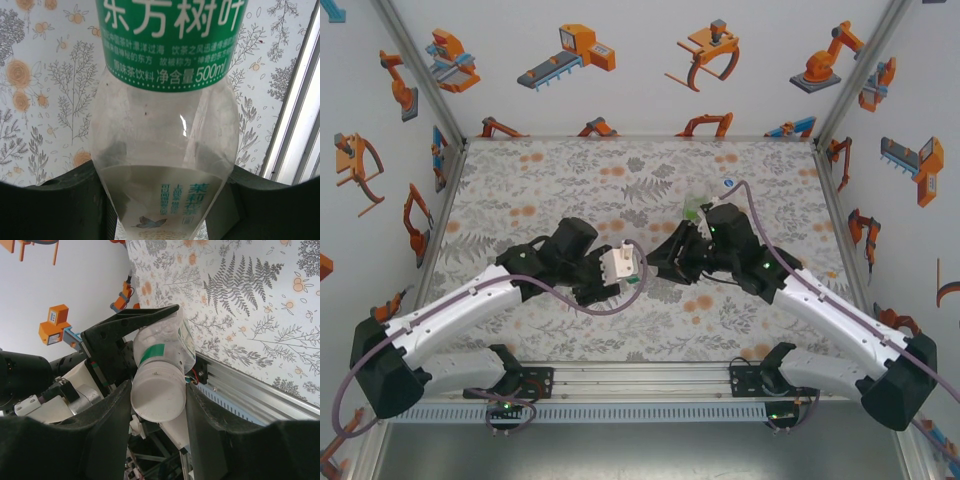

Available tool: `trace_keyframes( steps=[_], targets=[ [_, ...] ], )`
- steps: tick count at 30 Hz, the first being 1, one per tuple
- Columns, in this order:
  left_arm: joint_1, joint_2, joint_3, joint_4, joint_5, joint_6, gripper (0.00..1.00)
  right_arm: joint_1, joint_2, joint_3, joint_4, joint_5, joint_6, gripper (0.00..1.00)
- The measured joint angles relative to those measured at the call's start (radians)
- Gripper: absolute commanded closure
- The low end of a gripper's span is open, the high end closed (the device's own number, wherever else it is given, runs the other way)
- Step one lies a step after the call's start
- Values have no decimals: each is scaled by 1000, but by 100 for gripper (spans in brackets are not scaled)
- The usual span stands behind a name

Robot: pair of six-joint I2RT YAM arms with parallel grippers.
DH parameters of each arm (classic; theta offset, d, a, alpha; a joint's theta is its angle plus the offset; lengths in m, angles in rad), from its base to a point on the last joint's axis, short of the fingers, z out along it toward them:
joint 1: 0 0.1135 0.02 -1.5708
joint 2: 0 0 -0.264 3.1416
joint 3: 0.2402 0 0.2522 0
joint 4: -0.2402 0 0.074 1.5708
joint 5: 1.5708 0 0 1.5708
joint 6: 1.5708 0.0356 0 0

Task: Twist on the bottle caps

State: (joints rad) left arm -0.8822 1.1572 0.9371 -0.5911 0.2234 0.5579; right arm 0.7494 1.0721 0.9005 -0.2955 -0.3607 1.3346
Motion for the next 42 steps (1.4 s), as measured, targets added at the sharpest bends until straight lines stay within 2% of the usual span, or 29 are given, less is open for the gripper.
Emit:
trace_keyframes(
  steps=[4, 7, 12, 22, 28, 31, 34, 39, 42],
  targets=[
    [0, 5, 0, 12, 1, 0, 100, -1, -6, 0, 0, 9, -10, 57],
    [0, 5, 0, 28, 5, 0, 100, -6, -18, 0, 1, 11, -32, 51],
    [-21, 3, 0, 150, 84, 0, 100, -9, -29, 14, 11, 1, -88, 34],
    [-21, -8, 0, 208, 118, -6, 100, -69, -95, 66, -33, 11, -233, 27],
    [-21, -13, 0, 210, 125, -11, 100, -87, -143, 124, -50, 10, -391, 29],
    [-21, -14, 0, 210, 140, -11, 100, -87, -178, 127, -31, 8, -543, 30],
    [-21, -14, 0, 208, 162, -11, 100, -88, -225, 122, -3, -48, -774, 28],
    [-21, -14, 0, 187, 198, -11, 100, -88, -256, 140, -38, -214, -1212, 28],
    [-21, -14, 0, 175, 215, -11, 100, -88, -221, 182, -122, -341, -1466, 33]
  ],
)
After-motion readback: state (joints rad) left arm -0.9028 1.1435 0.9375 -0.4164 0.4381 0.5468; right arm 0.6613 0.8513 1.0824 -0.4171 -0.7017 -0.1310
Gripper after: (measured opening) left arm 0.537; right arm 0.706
